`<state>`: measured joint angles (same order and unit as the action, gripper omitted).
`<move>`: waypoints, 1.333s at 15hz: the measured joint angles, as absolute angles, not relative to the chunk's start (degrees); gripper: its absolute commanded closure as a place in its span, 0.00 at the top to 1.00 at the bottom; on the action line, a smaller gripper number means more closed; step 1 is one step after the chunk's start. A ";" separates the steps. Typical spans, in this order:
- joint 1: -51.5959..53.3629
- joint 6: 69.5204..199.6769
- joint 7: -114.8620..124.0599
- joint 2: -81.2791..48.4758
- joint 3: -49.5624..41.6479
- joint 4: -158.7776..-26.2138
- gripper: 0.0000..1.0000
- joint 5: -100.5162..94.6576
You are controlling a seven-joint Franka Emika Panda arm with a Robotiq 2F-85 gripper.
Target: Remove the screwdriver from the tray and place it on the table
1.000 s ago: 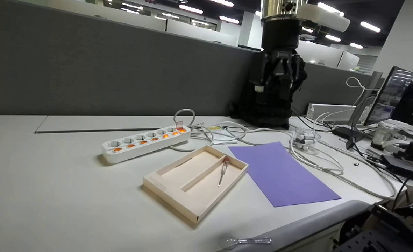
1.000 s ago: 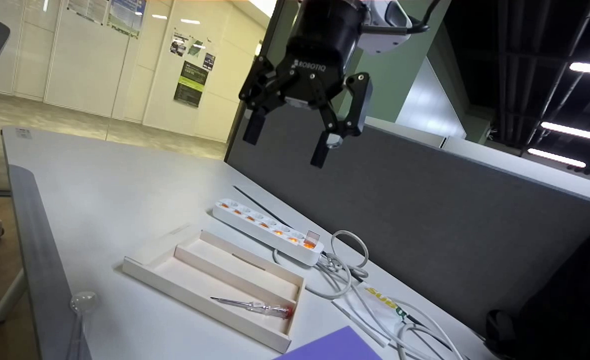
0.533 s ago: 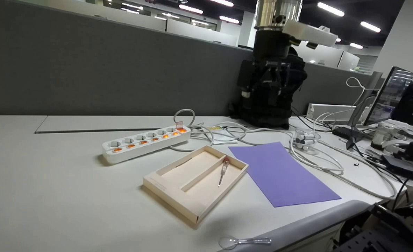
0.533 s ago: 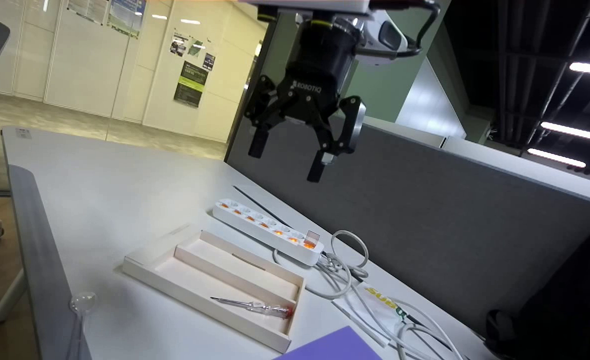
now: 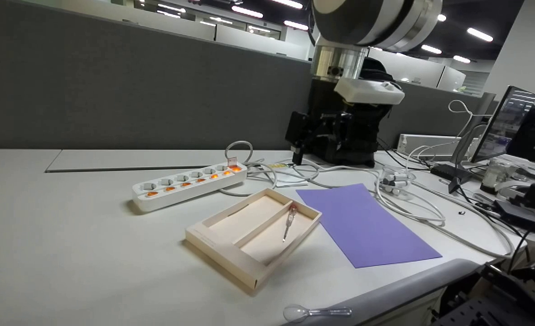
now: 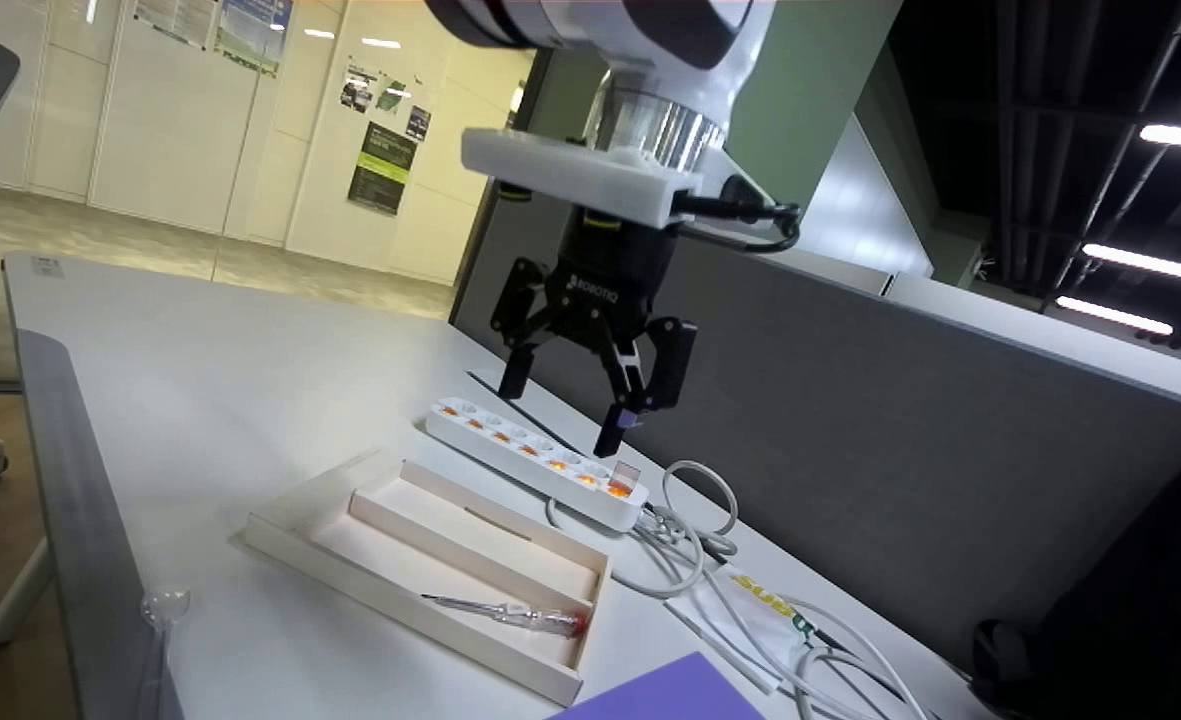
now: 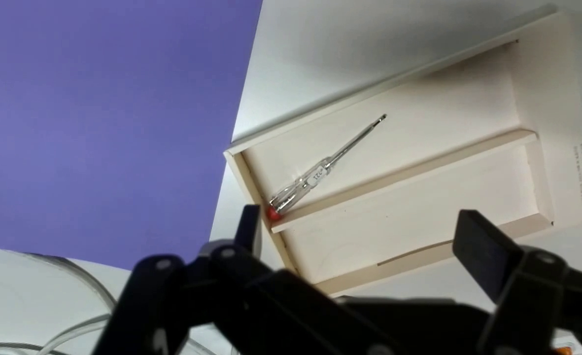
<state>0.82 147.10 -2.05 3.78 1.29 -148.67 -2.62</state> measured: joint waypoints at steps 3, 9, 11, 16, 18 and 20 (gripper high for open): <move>0.83 152.66 -0.23 -0.60 1.31 -148.64 1.00 -2.63; 1.12 158.81 1.34 -8.40 1.33 -147.84 1.00 -2.68; 1.20 159.17 1.69 -10.61 1.24 -147.21 1.00 -2.68; 2.21 160.29 3.40 -15.17 -0.10 -145.05 1.00 -3.61; 2.98 160.45 3.86 -16.65 -1.06 -143.97 1.00 -3.97; 3.59 160.44 4.34 -17.99 -1.85 -142.87 1.00 -4.58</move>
